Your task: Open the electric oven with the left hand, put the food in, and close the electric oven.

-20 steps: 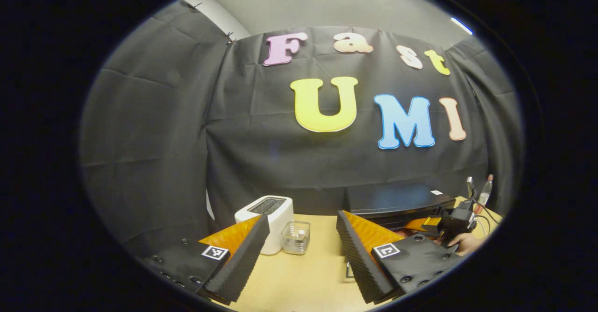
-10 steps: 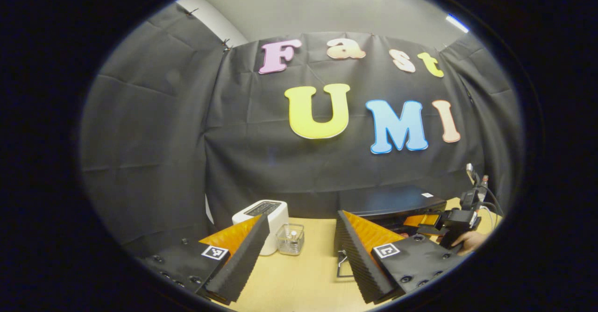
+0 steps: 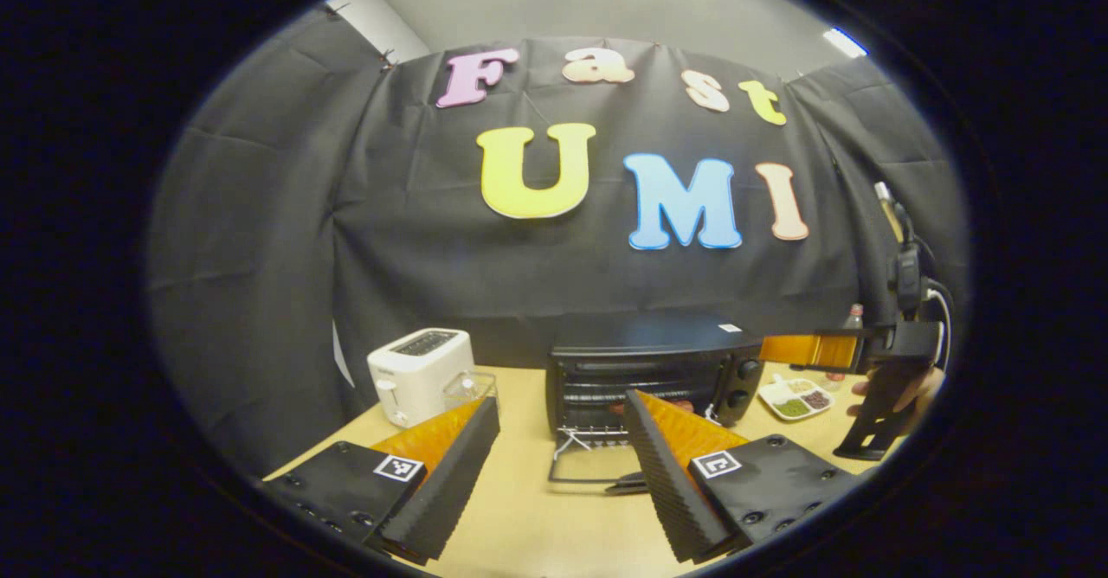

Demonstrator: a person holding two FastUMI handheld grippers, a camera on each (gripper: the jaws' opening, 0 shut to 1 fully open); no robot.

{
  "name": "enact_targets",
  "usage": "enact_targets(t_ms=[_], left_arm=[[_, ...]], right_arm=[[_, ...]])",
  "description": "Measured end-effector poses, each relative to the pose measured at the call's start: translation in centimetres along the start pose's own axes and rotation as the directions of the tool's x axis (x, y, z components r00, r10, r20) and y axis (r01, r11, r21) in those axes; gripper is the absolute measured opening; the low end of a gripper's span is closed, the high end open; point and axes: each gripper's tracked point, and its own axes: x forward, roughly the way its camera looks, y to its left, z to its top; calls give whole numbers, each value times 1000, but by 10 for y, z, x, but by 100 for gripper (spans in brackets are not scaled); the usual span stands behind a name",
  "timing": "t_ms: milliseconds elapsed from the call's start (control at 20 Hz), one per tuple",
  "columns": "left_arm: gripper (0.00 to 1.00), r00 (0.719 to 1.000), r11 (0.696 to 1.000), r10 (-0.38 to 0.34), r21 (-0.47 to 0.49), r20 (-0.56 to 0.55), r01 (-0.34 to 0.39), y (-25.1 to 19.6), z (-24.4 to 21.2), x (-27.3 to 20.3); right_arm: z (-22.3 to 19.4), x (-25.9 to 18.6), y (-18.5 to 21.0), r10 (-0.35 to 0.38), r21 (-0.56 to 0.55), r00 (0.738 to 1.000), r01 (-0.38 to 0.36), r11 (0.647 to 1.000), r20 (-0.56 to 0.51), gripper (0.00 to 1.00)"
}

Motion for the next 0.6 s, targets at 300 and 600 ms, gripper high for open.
enact_targets(t_ms=[300, 600], left_arm=[[98, 983, 996, -90, -19, -162, 89, -54, -70, 16], [97, 920, 988, -155, -32, -359, 154, -92, -142, 38]], right_arm=[[53, -72, -41, -121, -126, 982, 140, 982, 147, 97], [70, -136, -75, -227, -214, 952, 270, 939, 206, 98]])
